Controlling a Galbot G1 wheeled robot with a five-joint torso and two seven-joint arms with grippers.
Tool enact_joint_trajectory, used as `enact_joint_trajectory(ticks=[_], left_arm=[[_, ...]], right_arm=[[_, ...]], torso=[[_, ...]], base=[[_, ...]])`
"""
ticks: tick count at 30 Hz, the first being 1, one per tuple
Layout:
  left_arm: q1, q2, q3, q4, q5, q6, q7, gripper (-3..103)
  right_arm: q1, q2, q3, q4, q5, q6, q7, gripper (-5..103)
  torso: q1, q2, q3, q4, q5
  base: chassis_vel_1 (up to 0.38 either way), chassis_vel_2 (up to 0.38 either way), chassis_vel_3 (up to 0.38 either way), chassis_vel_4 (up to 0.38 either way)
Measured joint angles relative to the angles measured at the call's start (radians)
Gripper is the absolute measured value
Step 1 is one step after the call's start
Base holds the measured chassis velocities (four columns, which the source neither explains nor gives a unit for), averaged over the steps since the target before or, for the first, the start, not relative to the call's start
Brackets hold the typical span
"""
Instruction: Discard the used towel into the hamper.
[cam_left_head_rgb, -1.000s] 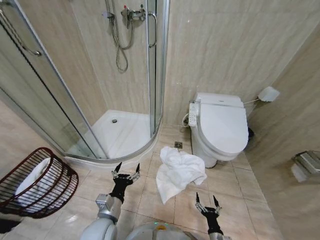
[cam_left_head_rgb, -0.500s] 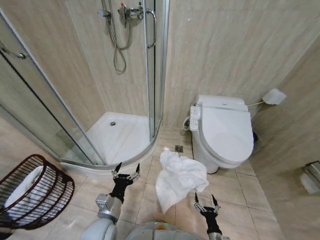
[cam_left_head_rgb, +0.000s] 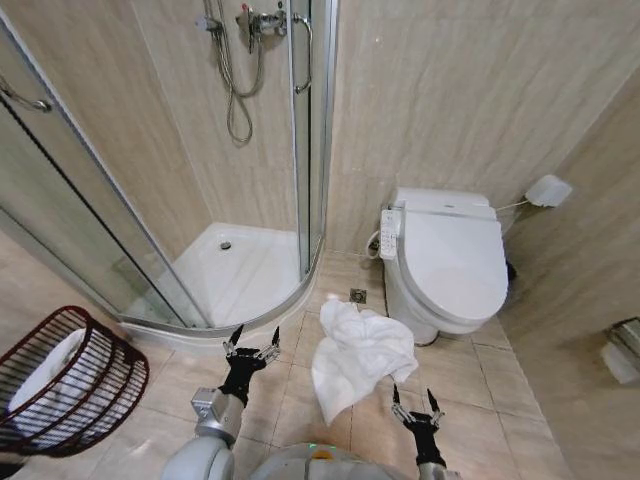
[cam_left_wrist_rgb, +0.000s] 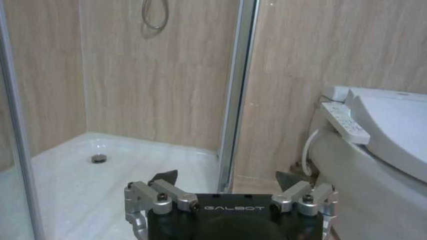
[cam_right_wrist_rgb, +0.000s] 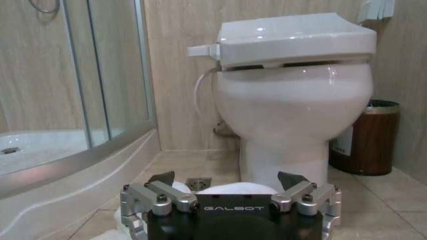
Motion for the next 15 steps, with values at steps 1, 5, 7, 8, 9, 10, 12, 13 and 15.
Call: enact_joint_trajectory(ticks=[1,5,7,8,9,10,12,13,15], left_arm=[[0.0,0.0,0.0,0.0,0.0,0.0,0.0,99],[0.0,0.0,0.0,0.0,0.0,0.0,0.0,99],[0.0,0.0,0.0,0.0,0.0,0.0,0.0,99],[0.0,0.0,0.0,0.0,0.0,0.0,0.0,99],[0.0,0.0,0.0,0.0,0.0,0.0,0.0,99],[0.0,0.0,0.0,0.0,0.0,0.0,0.0,99],[0.0,0.0,0.0,0.0,0.0,0.0,0.0,99],[0.0,0.0,0.0,0.0,0.0,0.0,0.0,99],[0.0,0.0,0.0,0.0,0.0,0.0,0.0,99]], right_arm=[[0.0,0.0,0.0,0.0,0.0,0.0,0.0,100],[0.03,-0.012,0.0,-0.022,0.034,-0.017,-0.022,100],[0.047,-0.017,0.001,-0.03,0.047,-0.028,-0.027,100],[0.058,-0.02,0.002,-0.035,0.051,-0.034,-0.029,100],[0.093,-0.029,0.01,-0.059,0.058,-0.052,-0.035,100],[0.093,-0.029,0.01,-0.059,0.058,-0.052,-0.035,100],[0.147,-0.045,0.024,-0.105,0.066,-0.076,-0.049,100],[0.176,-0.053,0.031,-0.131,0.079,-0.09,-0.063,100],[0.194,-0.059,0.033,-0.15,0.087,-0.099,-0.07,100]], torso=[[0.0,0.0,0.0,0.0,0.0],[-0.008,-0.02,-0.012,-0.0001,0.0001],[-0.009,-0.025,-0.015,0.0,0.0001],[-0.01,-0.027,-0.017,0.0,0.0001],[-0.011,-0.031,-0.02,0.0,0.0],[-0.011,-0.031,-0.02,0.0,0.0],[-0.011,-0.034,-0.022,0.0001,0.0],[-0.011,-0.034,-0.022,0.0001,0.0001],[-0.011,-0.034,-0.022,0.0,0.0002]], base=[[0.0,0.0,0.0,0.0],[0.0,0.0,0.0,0.0],[0.0,0.0,0.0,0.0],[0.0,0.0,0.0,0.0],[0.0,0.0,0.0,0.0],[0.0,0.0,0.0,0.0],[0.0,0.0,0.0,0.0],[0.0,0.0,0.0,0.0],[0.0,0.0,0.0,0.0]])
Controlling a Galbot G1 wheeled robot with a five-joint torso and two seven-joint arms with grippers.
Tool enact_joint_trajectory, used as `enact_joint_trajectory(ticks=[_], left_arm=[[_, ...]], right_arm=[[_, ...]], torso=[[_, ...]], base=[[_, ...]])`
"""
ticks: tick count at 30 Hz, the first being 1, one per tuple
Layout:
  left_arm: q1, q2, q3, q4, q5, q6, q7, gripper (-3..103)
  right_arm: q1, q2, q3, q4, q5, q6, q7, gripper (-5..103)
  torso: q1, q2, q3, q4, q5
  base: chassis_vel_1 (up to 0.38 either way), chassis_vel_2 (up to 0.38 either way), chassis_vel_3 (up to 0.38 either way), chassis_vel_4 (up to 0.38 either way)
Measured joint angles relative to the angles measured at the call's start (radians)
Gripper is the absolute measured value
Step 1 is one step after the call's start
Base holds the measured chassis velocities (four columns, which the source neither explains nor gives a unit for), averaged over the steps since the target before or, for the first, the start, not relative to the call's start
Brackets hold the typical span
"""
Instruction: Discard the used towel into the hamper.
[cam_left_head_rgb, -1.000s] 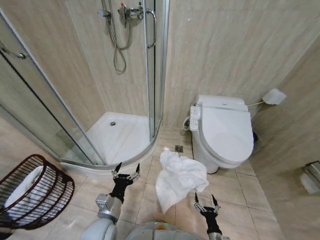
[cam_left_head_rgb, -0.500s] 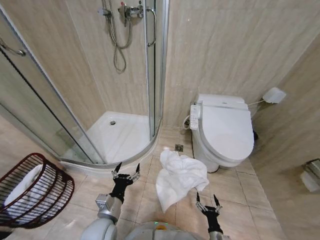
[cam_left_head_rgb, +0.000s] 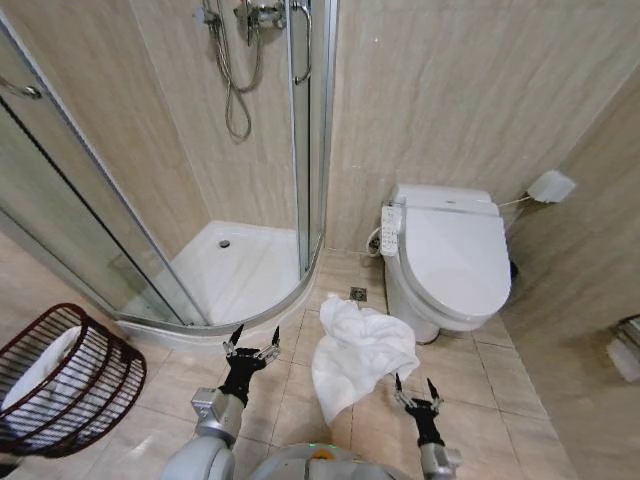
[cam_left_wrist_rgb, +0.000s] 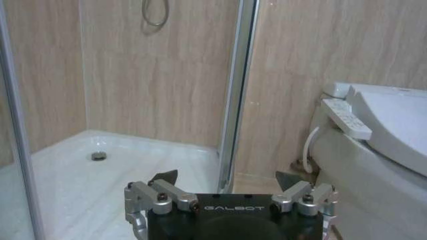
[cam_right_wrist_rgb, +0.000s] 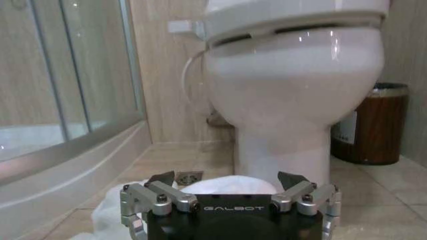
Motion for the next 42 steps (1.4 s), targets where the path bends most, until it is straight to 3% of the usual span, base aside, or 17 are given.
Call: enact_joint_trajectory(ticks=[12,18,23,28,31,37,42], left_arm=[[0.0,0.0,0.0,0.0,0.0,0.0,0.0,99],[0.0,0.0,0.0,0.0,0.0,0.0,0.0,99],[0.0,0.0,0.0,0.0,0.0,0.0,0.0,99],[0.0,0.0,0.0,0.0,0.0,0.0,0.0,99],[0.0,0.0,0.0,0.0,0.0,0.0,0.0,99],[0.0,0.0,0.0,0.0,0.0,0.0,0.0,99],[0.0,0.0,0.0,0.0,0.0,0.0,0.0,99]], right_arm=[[0.198,-0.11,0.014,-0.343,0.065,0.01,-0.158,100],[0.24,-0.113,0.022,-0.392,0.064,0.038,-0.138,100],[0.241,-0.089,0.044,-0.385,-0.008,0.112,-0.121,100],[0.225,-0.133,-0.013,-0.335,0.088,0.027,-0.195,100],[0.244,-0.165,-0.022,-0.345,0.115,-0.03,-0.333,100],[0.257,-0.171,-0.019,-0.367,0.099,-0.026,-0.401,100],[0.281,-0.169,-0.021,-0.408,0.068,0.031,-0.42,100]], torso=[[0.001,0.002,0.001,-0.0001,-0.0001],[0.001,0.003,0.002,0.0001,-0.0001],[0.001,0.005,0.003,0.0,0.0002],[0.002,0.005,0.003,0.0,-0.0005],[0.002,0.006,0.003,0.0001,-0.0003],[0.002,0.006,0.004,0.0,0.0],[0.002,0.006,0.004,-0.0002,-0.0001]], base=[[0.0,0.0,0.0,0.0],[0.0,0.0,0.0,0.0],[0.0,0.0,0.0,0.0],[0.0,0.0,0.0,0.0],[0.0,0.0,0.0,0.0],[0.0,0.0,0.0,0.0],[-0.021,0.018,0.015,-0.018]])
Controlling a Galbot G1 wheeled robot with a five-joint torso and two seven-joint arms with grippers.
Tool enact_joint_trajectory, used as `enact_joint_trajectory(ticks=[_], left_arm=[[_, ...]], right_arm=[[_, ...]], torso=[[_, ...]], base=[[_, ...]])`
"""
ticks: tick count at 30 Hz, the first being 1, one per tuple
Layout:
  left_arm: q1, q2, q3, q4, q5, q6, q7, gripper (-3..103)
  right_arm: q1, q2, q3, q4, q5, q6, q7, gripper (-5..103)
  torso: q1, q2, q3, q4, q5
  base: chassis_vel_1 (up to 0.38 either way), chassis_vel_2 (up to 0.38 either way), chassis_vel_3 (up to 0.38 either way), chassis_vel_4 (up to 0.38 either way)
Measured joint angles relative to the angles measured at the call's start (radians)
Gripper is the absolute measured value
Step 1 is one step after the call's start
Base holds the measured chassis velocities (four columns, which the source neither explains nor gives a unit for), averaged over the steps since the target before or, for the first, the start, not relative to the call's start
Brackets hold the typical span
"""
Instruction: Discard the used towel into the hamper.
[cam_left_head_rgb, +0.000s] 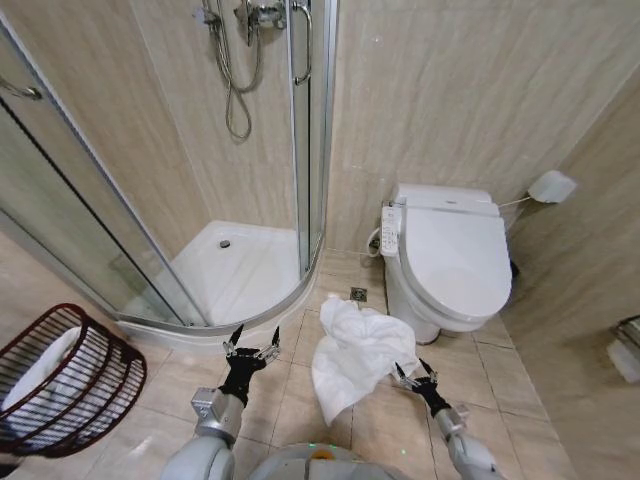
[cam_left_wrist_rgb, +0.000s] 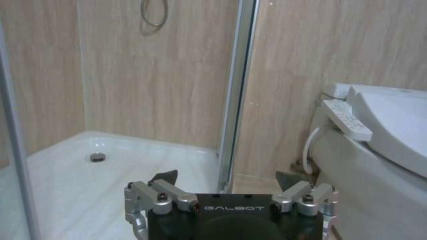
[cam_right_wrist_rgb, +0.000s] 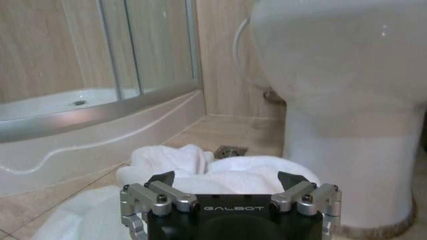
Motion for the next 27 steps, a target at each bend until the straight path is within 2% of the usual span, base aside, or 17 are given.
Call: enact_joint_trajectory(ticks=[1,6,9,10,11,13,15,16,17,18,19,20,23,27], left_arm=[[0.0,0.0,0.0,0.0,0.0,0.0,0.0,99],[0.0,0.0,0.0,0.0,0.0,0.0,0.0,99],[0.0,0.0,0.0,0.0,0.0,0.0,0.0,99],[0.0,0.0,0.0,0.0,0.0,0.0,0.0,99],[0.0,0.0,0.0,0.0,0.0,0.0,0.0,99],[0.0,0.0,0.0,0.0,0.0,0.0,0.0,99],[0.0,0.0,0.0,0.0,0.0,0.0,0.0,99],[0.0,0.0,0.0,0.0,0.0,0.0,0.0,99],[0.0,0.0,0.0,0.0,0.0,0.0,0.0,99],[0.0,0.0,0.0,0.0,0.0,0.0,0.0,99],[0.0,0.0,0.0,0.0,0.0,0.0,0.0,99],[0.0,0.0,0.0,0.0,0.0,0.0,0.0,99],[0.0,0.0,0.0,0.0,0.0,0.0,0.0,99],[0.0,0.0,0.0,0.0,0.0,0.0,0.0,99]], right_arm=[[0.016,-0.003,-0.011,-0.02,0.024,0.022,-0.011,100],[0.057,-0.016,-0.027,-0.063,0.068,0.034,-0.065,100],[0.091,-0.03,-0.038,-0.098,0.091,0.007,-0.156,100],[0.118,-0.037,-0.043,-0.131,0.094,-0.018,-0.239,100],[0.118,-0.037,-0.043,-0.131,0.094,-0.018,-0.239,100],[0.156,-0.04,-0.05,-0.176,0.054,-0.055,-0.307,100],[0.171,-0.039,-0.054,-0.193,0.033,-0.065,-0.305,100],[0.195,-0.035,-0.056,-0.216,-0.015,-0.087,-0.269,100],[0.195,-0.035,-0.056,-0.216,-0.015,-0.087,-0.269,100],[0.205,-0.033,-0.057,-0.225,-0.045,-0.1,-0.235,100],[0.228,-0.031,-0.061,-0.251,-0.094,-0.129,-0.167,100],[0.228,-0.031,-0.061,-0.251,-0.094,-0.129,-0.167,100],[0.271,-0.03,-0.075,-0.314,-0.163,-0.179,-0.038,100],[0.335,-0.022,-0.058,-0.425,-0.212,-0.173,-0.027,100]], torso=[[0.0,0.0,0.0,0.0001,-0.0001],[0.001,0.0,0.0,0.0001,-0.0004],[0.001,0.0,0.001,0.0003,0.0002],[0.001,0.0,0.001,0.0002,-0.0006],[0.001,0.0,0.001,0.0002,-0.0006],[0.0,0.001,0.0,0.0002,0.0002],[0.0,0.001,0.0,0.0001,0.0],[0.0,0.001,0.0,0.0001,0.0],[0.0,0.001,0.0,0.0001,0.0],[0.0,0.001,0.0,0.0001,0.0],[0.0,0.001,0.0,0.0001,0.0],[0.0,0.001,0.0,0.0001,0.0],[0.0,0.001,0.001,0.0002,-0.0002],[0.0,0.001,0.001,0.0001,-0.0001]], base=[[-0.069,0.065,0.057,-0.071],[-0.088,0.085,0.078,-0.091],[-0.054,0.051,0.067,-0.069],[0.0,0.0,0.0,0.0],[0.0,0.0,0.0,0.0],[0.0,0.0,0.0,0.0],[0.0,0.0,0.0,0.0],[0.0,0.0,0.0,0.0],[0.0,0.0,0.0,0.0],[0.0,0.0,0.0,0.0],[0.0,0.0,0.0,0.0],[0.0,0.0,0.0,0.0],[0.0,0.0,0.0,0.0],[0.0,0.0,0.0,0.0]])
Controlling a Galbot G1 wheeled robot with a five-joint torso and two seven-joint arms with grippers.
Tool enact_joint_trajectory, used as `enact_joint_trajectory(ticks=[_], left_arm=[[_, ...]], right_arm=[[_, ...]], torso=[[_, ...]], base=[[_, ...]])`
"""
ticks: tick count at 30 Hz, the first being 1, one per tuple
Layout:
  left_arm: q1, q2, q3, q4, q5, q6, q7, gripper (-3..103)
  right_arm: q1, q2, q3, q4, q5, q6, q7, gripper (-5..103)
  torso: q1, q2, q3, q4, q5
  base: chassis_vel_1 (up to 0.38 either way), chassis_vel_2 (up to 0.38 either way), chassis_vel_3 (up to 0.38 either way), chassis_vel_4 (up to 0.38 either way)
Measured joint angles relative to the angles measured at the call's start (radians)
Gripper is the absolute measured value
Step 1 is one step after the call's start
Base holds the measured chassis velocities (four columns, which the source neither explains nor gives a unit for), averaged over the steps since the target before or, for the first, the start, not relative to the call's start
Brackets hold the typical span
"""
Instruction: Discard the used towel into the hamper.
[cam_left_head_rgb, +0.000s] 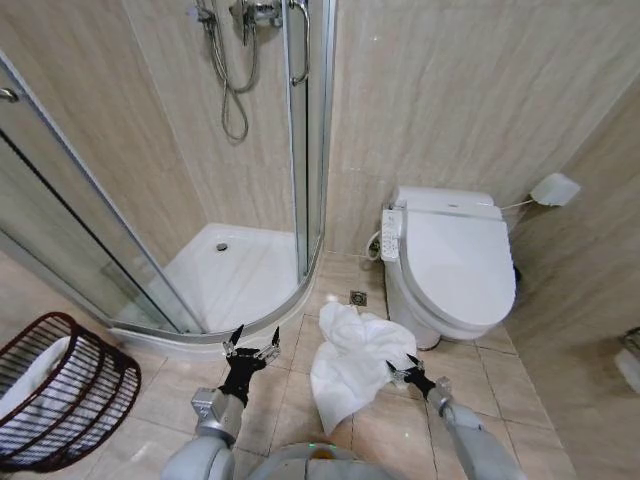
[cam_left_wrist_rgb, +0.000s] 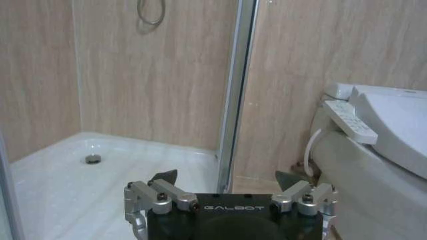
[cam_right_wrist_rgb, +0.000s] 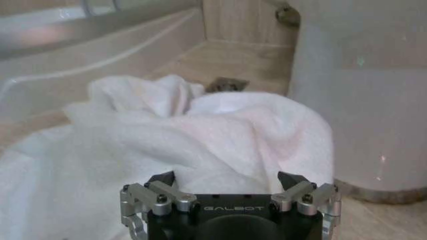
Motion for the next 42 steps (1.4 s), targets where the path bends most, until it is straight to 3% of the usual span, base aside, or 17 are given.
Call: enact_joint_trajectory(ticks=[10,15,17,20,22,25,26,29,34,42], left_arm=[[0.0,0.0,0.0,0.0,0.0,0.0,0.0,99],[0.0,0.0,0.0,0.0,0.0,0.0,0.0,99],[0.0,0.0,0.0,0.0,0.0,0.0,0.0,99],[0.0,0.0,0.0,0.0,0.0,0.0,0.0,99],[0.0,0.0,0.0,0.0,0.0,0.0,0.0,99],[0.0,0.0,0.0,0.0,0.0,0.0,0.0,99],[0.0,0.0,0.0,0.0,0.0,0.0,0.0,99],[0.0,0.0,0.0,0.0,0.0,0.0,0.0,99],[0.0,0.0,0.0,0.0,0.0,0.0,0.0,99],[0.0,0.0,0.0,0.0,0.0,0.0,0.0,99]], right_arm=[[0.115,0.02,0.009,-0.171,-0.117,0.094,0.107,100],[0.12,0.052,-0.044,-0.166,-0.2,0.157,0.327,100],[0.116,0.063,-0.044,-0.158,-0.216,0.16,0.351,100],[0.113,0.075,-0.034,-0.154,-0.188,0.16,0.32,100],[0.114,0.08,-0.02,-0.158,-0.08,0.144,0.176,100],[0.123,0.068,-0.004,-0.176,-0.009,0.095,-0.005,100],[0.123,0.068,-0.004,-0.176,-0.009,0.095,-0.005,100],[0.124,0.056,0.002,-0.17,0.013,0.047,-0.141,100],[0.104,0.07,-0.011,-0.113,-0.001,0.038,-0.165,100],[0.13,0.13,-0.088,-0.091,-0.08,0.012,-0.043,100]], torso=[[0.0,0.0,0.0,0.0002,-0.0002],[0.0,0.0,0.0,0.0,0.0],[0.0,0.0,0.0,0.0001,0.0002],[0.0,0.0,0.0,0.0,-0.0001],[0.0,0.0,0.0,0.0,0.0002],[0.0,0.0,0.0,0.0,0.0001],[0.0,0.0,0.0,0.0,0.0001],[0.0,0.0,0.0,-0.0001,-0.0003],[0.0,0.0,0.0,-0.0001,-0.0004],[0.0,0.0,0.0,0.0002,-0.0002]], base=[[0.0,0.0,0.0,0.0],[0.0,0.0,0.0,0.0],[0.0,0.0,0.0,0.0],[0.0,0.0,0.0,0.0],[0.0,0.0,0.0,0.0],[0.0,0.0,0.0,0.0],[0.0,0.0,0.0,0.0],[0.0,0.0,0.0,0.0],[0.0,0.0,0.0,0.0],[0.0,0.0,0.0,0.0]])
